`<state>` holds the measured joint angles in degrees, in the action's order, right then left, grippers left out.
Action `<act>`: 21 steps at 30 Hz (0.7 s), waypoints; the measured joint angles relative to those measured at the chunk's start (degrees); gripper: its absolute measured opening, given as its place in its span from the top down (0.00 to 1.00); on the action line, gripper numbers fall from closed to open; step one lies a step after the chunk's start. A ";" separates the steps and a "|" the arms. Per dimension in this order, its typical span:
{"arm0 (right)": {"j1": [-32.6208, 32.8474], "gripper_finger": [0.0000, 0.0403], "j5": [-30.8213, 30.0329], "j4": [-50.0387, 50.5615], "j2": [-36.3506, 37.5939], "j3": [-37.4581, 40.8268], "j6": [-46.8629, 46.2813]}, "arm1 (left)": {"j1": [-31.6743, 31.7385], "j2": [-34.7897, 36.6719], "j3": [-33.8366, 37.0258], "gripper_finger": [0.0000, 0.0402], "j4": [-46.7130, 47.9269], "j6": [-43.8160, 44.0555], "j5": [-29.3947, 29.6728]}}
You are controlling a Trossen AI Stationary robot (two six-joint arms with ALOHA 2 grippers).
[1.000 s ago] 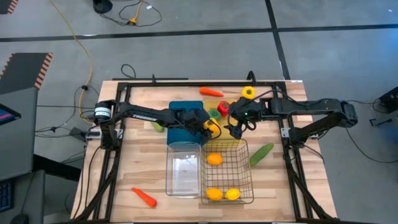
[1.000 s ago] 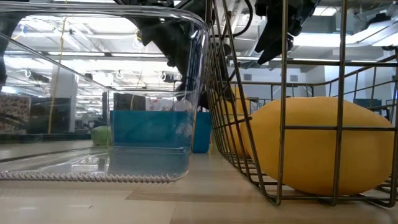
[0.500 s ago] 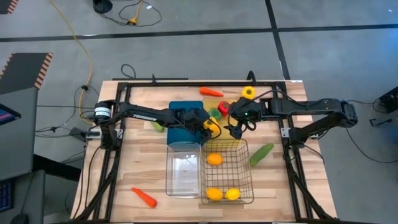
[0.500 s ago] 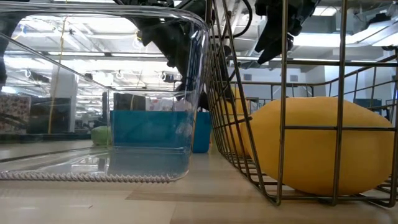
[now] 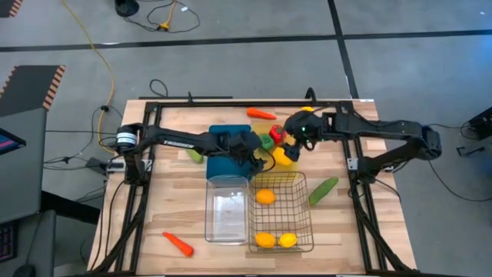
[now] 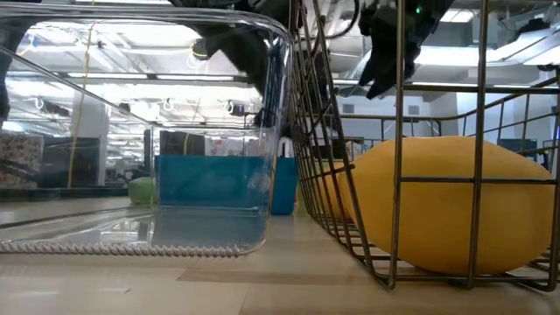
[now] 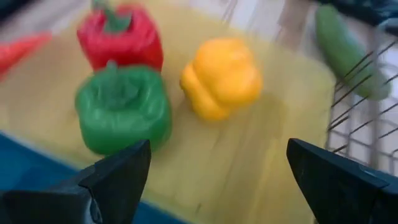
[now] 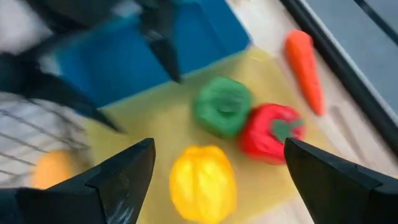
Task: Sort produce into baskets
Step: Put the yellow bell pepper into the yellow basket
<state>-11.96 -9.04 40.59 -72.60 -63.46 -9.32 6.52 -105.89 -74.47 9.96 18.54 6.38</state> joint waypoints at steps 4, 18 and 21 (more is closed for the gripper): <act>-5.77 0.05 -0.02 2.82 0.00 0.00 4.25 | 0.13 0.57 -4.37 0.10 1.57 -6.28 -1.27; -24.11 0.05 -0.07 3.59 -0.04 0.00 18.72 | 4.43 0.79 -17.89 0.10 16.01 -19.14 -2.57; -26.80 0.05 -0.11 3.59 -0.04 0.00 18.86 | 5.69 0.78 -17.91 0.10 16.21 -19.82 -2.57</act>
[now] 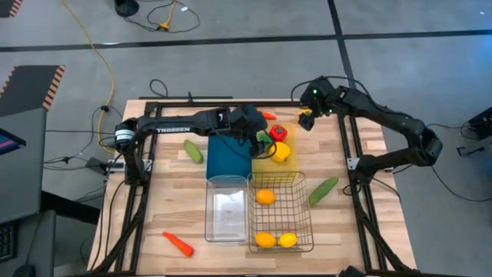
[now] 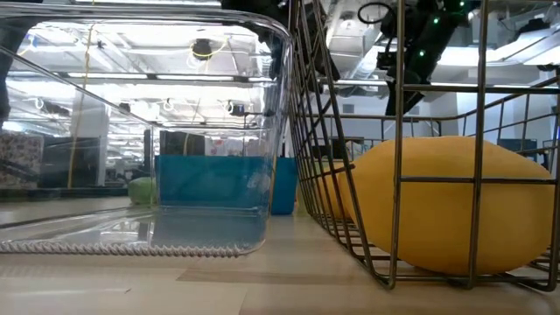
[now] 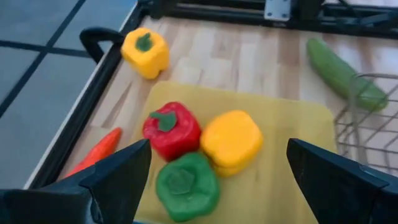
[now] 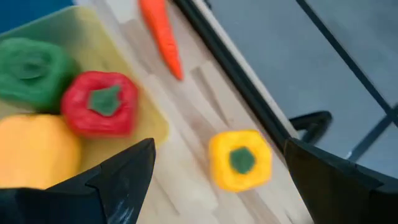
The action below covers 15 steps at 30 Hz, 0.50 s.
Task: Sort produce into baskets
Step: Put the yellow bell pepper into the yellow basket
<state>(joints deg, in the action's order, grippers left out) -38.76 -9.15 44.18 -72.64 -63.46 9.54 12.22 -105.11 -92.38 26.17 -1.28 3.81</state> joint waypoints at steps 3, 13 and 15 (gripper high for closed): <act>-2.33 0.04 -0.02 0.02 0.00 0.00 0.05 | 0.96 -0.08 0.02 0.10 0.22 0.24 0.01; -8.07 0.01 0.00 0.04 -2.53 -0.02 -0.15 | 1.98 -0.08 0.07 0.10 0.15 -1.29 0.01; -8.86 0.01 0.00 0.00 -4.34 -0.02 -1.30 | 2.00 -0.08 0.07 0.10 0.14 -1.31 0.04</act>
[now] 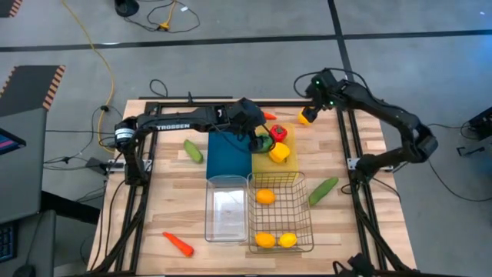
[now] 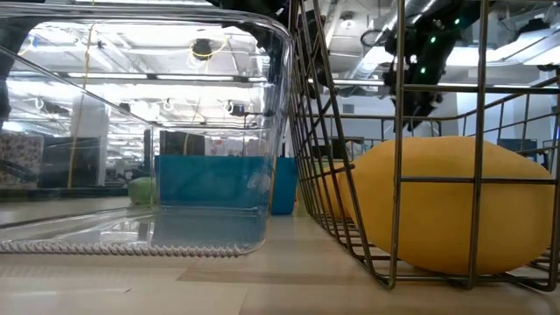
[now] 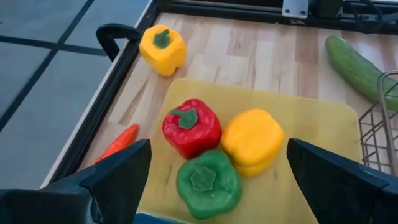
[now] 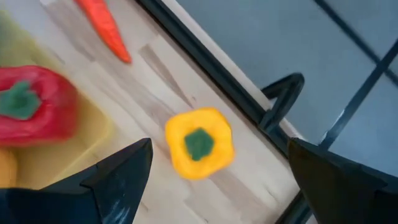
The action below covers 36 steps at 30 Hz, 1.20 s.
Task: Sort produce into baskets
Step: Put the yellow bell pepper into the yellow basket
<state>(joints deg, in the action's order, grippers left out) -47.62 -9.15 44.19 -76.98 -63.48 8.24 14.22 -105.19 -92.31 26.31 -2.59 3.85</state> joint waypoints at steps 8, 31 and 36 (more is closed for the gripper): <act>-0.84 0.02 0.00 -0.15 -7.43 0.00 -2.32 | -0.01 0.00 0.02 0.10 0.00 0.00 -0.03; -0.97 0.02 -1.52 -1.72 -16.06 0.00 14.54 | -0.02 -0.01 0.04 0.10 2.18 0.04 -0.39; -0.98 0.02 -4.24 -2.96 -18.18 0.00 14.33 | -0.02 -0.02 0.04 0.10 2.57 0.07 -0.52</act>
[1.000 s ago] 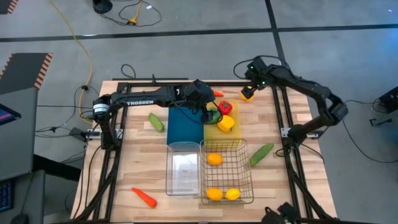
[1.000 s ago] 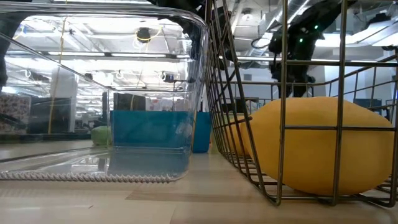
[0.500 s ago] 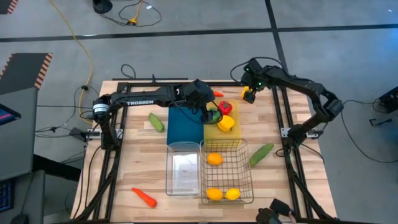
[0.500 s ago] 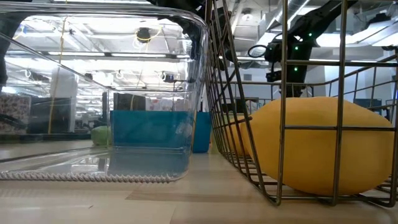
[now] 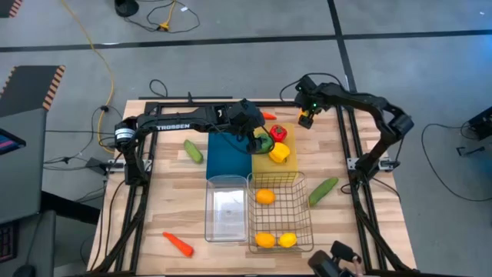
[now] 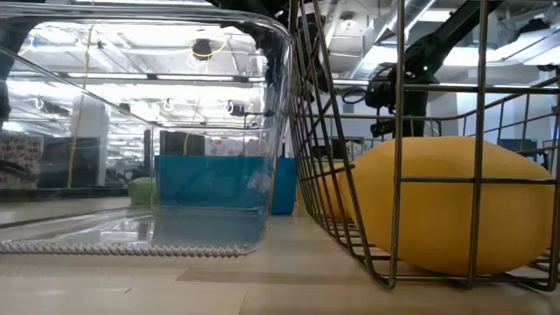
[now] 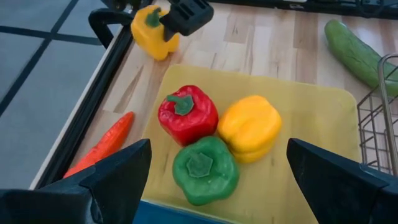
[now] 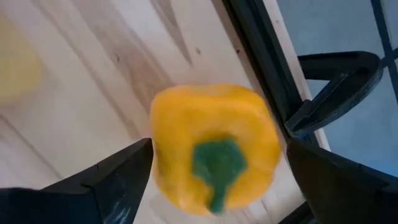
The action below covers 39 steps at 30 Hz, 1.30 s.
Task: Sort produce into baskets
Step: Put the yellow bell pepper into the yellow basket
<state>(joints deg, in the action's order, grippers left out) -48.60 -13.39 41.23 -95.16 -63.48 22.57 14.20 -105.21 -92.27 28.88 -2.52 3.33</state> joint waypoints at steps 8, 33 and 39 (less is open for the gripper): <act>0.03 0.10 -0.37 -0.09 -2.44 -0.15 -0.19 | 0.00 0.00 0.00 0.10 0.00 0.09 0.00; 11.11 0.21 5.56 7.82 20.97 0.04 -8.88 | 8.94 6.60 0.07 0.10 4.89 -4.57 0.40; 20.14 0.21 15.20 7.01 24.82 0.02 -12.43 | 10.35 8.38 0.07 0.10 9.49 -5.26 0.44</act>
<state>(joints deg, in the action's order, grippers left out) -28.46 1.81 48.24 -70.34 -63.46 10.13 24.54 -96.83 -92.20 38.37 -7.79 3.77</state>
